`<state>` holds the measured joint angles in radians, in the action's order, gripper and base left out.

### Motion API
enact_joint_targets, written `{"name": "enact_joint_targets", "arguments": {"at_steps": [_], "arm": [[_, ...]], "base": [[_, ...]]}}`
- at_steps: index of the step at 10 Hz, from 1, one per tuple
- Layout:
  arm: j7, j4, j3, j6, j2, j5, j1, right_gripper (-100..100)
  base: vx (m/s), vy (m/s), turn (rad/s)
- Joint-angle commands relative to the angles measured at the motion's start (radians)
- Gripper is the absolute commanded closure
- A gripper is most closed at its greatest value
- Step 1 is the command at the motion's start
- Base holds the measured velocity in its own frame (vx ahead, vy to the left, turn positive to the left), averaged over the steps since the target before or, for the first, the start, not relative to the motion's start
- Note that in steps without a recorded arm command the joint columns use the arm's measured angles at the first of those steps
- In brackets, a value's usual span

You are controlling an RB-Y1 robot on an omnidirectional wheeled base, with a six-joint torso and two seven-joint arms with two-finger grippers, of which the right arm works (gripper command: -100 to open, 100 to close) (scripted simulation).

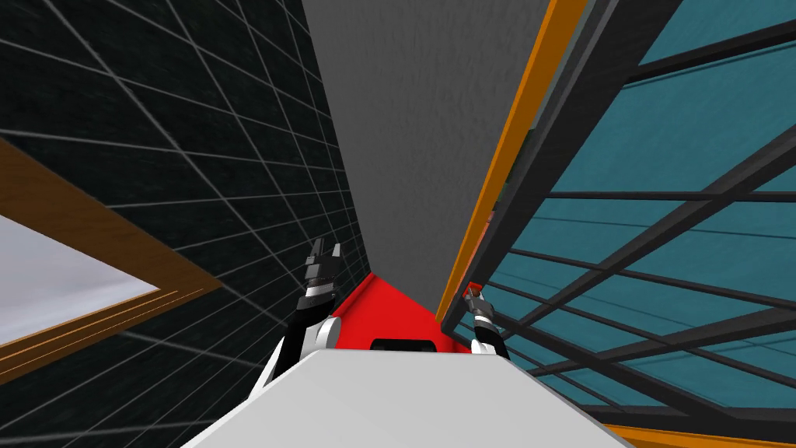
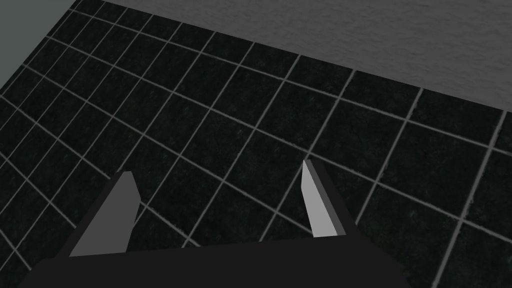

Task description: Pull the door open

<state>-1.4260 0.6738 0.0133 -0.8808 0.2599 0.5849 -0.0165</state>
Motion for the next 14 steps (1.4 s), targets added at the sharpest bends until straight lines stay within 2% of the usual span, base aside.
{"name": "enact_joint_targets", "arguments": {"at_steps": [1,4,8,9,10,11,14], "arm": [[-0.017,0.005,0.016,-0.001,0.008,-0.008,-0.005,100],[-0.052,0.016,0.047,-0.003,0.024,-0.022,-0.015,100],[-0.121,0.038,0.110,-0.007,0.056,-0.052,-0.034,100],[-0.131,0.041,0.119,-0.007,0.061,-0.056,-0.037,100],[-0.121,0.041,0.113,-0.004,0.056,-0.053,-0.039,100],[-0.142,0.046,0.135,-0.010,0.068,-0.065,-0.051,100],[-0.176,0.058,0.169,-0.028,0.092,-0.083,-0.068,100]], "base": [[-0.106,-0.007,0.072],[-0.218,-0.007,0.093],[-0.271,-0.019,0.118],[-0.247,-0.020,0.076],[-0.108,-0.003,0.025],[-0.159,-0.019,0.085],[-0.220,-0.020,0.090]]}}
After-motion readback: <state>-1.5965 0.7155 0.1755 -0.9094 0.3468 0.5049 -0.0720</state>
